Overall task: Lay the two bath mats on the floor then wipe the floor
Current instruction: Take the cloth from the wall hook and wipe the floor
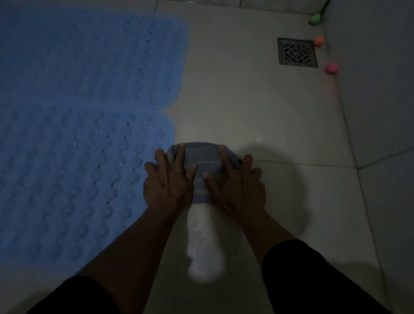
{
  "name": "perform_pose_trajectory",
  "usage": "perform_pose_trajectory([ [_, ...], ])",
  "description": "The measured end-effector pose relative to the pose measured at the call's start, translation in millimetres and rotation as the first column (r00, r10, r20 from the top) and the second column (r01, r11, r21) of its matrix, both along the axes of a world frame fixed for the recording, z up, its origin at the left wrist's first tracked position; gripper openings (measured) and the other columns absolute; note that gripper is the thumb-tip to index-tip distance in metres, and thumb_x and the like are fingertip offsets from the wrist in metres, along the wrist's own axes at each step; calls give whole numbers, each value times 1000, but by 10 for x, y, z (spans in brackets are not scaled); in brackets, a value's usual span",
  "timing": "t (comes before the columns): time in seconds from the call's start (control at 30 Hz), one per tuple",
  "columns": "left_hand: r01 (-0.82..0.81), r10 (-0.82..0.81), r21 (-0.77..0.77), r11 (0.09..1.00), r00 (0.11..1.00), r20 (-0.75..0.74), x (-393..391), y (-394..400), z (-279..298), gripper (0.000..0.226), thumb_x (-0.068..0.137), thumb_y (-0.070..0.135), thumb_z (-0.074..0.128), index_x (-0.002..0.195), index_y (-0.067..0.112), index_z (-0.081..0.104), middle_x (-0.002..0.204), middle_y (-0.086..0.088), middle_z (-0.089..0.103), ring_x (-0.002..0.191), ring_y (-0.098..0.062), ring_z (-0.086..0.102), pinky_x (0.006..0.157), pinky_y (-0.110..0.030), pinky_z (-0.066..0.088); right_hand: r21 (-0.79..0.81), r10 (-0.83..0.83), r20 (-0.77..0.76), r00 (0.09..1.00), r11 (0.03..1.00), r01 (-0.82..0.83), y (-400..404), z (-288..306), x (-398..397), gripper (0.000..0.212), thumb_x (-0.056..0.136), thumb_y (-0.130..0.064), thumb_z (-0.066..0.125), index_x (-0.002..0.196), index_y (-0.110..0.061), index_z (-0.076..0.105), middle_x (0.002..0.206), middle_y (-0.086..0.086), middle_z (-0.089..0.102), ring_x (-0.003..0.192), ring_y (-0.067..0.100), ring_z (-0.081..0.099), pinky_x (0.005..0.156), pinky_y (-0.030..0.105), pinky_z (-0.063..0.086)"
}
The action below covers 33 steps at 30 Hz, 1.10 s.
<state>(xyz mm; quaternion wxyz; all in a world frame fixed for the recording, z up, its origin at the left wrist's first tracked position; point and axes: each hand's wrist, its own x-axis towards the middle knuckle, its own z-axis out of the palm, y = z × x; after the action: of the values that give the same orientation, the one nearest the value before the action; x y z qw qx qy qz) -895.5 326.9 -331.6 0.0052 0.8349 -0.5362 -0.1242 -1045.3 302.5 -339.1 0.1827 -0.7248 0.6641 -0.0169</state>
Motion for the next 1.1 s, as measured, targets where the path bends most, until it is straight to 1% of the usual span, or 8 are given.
perform_pose_trajectory([
  [0.13, 42, -41, 21, 999, 999, -31, 25, 350, 12, 65, 98, 63, 29, 154, 35, 13, 142, -14, 26, 115, -38, 42, 79, -45, 47, 5, -36, -71, 997, 999, 37, 407, 41, 22, 78, 83, -81, 31, 149, -52, 0, 141, 14, 26, 109, 40, 43, 81, 44, 45],
  [0.27, 73, -74, -15, 997, 997, -21, 27, 726, -46, 65, 97, 65, 30, 153, 35, 15, 137, -12, 32, 109, -35, 45, 67, -38, 43, 4, -80, -85, 993, 997, 81, 790, 70, 33, 78, 82, -82, 30, 148, -54, -1, 142, 13, 26, 109, 40, 44, 81, 43, 45],
  [0.4, 109, -112, -48, 993, 992, -61, 74, 921, -81, 62, 97, 64, 29, 151, 36, 18, 136, -11, 32, 111, -34, 43, 70, -41, 45, 43, -130, -60, 990, 990, 132, 1070, 97, 63, 79, 81, -83, 30, 147, -55, -3, 146, 11, 22, 116, 41, 41, 84, 44, 44],
  [0.57, 127, -124, -45, 991, 990, 69, 74, 1201, -124, 60, 96, 64, 34, 146, 29, 39, 122, -13, 48, 94, -32, 53, 51, -31, 36, -12, -100, -64, 993, 995, 99, 1275, 57, 36, 80, 82, -83, 28, 148, -54, -5, 141, 10, 26, 115, 37, 40, 83, 43, 45],
  [0.63, 141, -131, -64, 988, 981, 143, 61, 1248, -129, 60, 96, 64, 34, 144, 28, 42, 119, -13, 50, 92, -32, 53, 48, -30, 33, -42, -95, -92, 991, 995, 92, 1333, 26, 8, 79, 82, -83, 27, 148, -53, -4, 139, 10, 27, 114, 36, 40, 81, 42, 45],
  [0.8, 89, -86, -81, 993, 995, 41, -42, 1441, -135, 65, 98, 62, 26, 154, 32, 17, 137, -13, 32, 117, -36, 41, 63, -37, 41, -135, -60, -70, 996, 990, 50, 1557, -95, -67, 80, 84, -81, 25, 151, -47, -1, 132, 8, 32, 113, 29, 37, 73, 38, 41],
  [0.9, 51, -45, -87, 995, 996, 71, -114, 1690, -143, 65, 97, 62, 25, 154, 31, 16, 134, -12, 33, 114, -34, 41, 64, -37, 42, -151, -20, -81, 997, 989, 8, 1749, -129, -122, 79, 86, -78, 25, 152, -44, -1, 129, 6, 36, 111, 27, 38, 76, 40, 38],
  [1.1, -34, 40, -84, 996, 997, 70, -294, 2177, -84, 63, 98, 61, 27, 154, 33, 17, 133, -10, 33, 113, -33, 41, 69, -40, 48, -241, 61, -94, 994, 967, -82, 2103, -101, -259, 77, 86, -74, 32, 153, -37, 21, 116, 4, 48, 102, 26, 44, 78, 41, 35],
])
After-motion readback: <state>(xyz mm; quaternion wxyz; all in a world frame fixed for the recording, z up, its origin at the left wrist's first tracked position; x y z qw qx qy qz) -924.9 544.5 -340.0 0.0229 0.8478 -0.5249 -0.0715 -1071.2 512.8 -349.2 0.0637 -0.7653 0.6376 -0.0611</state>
